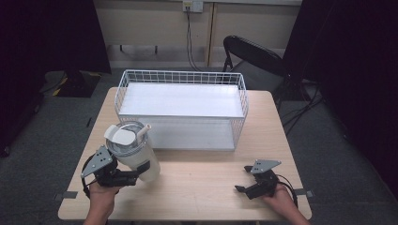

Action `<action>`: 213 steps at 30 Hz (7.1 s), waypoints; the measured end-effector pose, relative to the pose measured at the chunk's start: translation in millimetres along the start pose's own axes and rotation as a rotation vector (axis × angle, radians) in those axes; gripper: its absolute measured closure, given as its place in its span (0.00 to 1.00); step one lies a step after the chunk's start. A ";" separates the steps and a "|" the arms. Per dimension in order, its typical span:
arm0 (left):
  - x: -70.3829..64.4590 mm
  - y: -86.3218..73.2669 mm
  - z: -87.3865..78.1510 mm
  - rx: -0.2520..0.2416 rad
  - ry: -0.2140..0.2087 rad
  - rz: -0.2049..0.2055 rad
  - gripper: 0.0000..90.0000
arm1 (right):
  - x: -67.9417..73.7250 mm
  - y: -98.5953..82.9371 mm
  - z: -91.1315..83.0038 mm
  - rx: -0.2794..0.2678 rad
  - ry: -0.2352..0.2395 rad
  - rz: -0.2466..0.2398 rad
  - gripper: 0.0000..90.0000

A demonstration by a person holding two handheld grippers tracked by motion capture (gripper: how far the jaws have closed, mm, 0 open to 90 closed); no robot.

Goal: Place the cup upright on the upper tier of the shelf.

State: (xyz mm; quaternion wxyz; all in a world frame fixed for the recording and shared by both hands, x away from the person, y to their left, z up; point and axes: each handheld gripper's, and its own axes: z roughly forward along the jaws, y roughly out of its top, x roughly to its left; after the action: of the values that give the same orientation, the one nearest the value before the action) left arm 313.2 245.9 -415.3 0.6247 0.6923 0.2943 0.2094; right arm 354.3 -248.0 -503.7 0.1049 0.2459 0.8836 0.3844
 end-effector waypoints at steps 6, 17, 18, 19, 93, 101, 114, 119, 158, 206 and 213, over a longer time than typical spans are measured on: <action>2.4 10.0 2.0 -0.001 0.012 -0.004 0.12 | 0.0 0.0 0.0 0.000 0.000 0.000 0.14; 4.8 25.6 5.9 -0.010 0.013 0.001 0.12 | 0.0 0.0 0.0 0.000 0.000 0.000 0.14; 4.8 27.1 6.1 -0.009 0.015 0.003 0.12 | 0.0 0.0 0.0 0.000 0.000 0.000 0.14; 5.0 31.1 7.5 -0.014 0.010 0.001 0.12 | 0.0 0.0 0.0 0.000 0.000 0.000 0.14; 11.4 164.5 36.7 0.073 -0.006 -0.014 0.12 | 0.0 0.0 0.0 -0.002 0.000 0.000 0.14; 10.5 179.5 41.1 0.069 -0.006 -0.003 0.12 | -0.1 0.1 0.0 -0.002 -0.001 -0.001 0.14; 13.6 203.0 49.4 0.071 0.013 0.004 0.12 | 0.0 0.1 -0.1 -0.001 -0.001 0.000 0.14; 15.4 212.5 54.0 0.062 0.022 0.014 0.12 | 0.0 0.1 -0.1 -0.001 0.000 0.000 0.14; 37.2 229.3 97.5 0.057 0.063 0.023 0.12 | -0.1 0.1 -0.1 -0.001 0.000 0.000 0.14; 57.0 210.4 146.6 0.089 0.132 0.052 0.12 | -0.2 0.1 -0.1 -0.001 0.000 -0.001 0.14; 57.4 205.1 151.3 0.093 0.154 0.050 0.12 | -0.1 0.1 -0.1 -0.001 0.000 -0.001 0.14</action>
State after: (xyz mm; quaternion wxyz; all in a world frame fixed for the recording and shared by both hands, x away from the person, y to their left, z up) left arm 485.1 162.6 -237.0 0.5619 0.7097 0.3336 0.2635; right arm 354.4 -248.1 -503.5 0.1051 0.2456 0.8834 0.3849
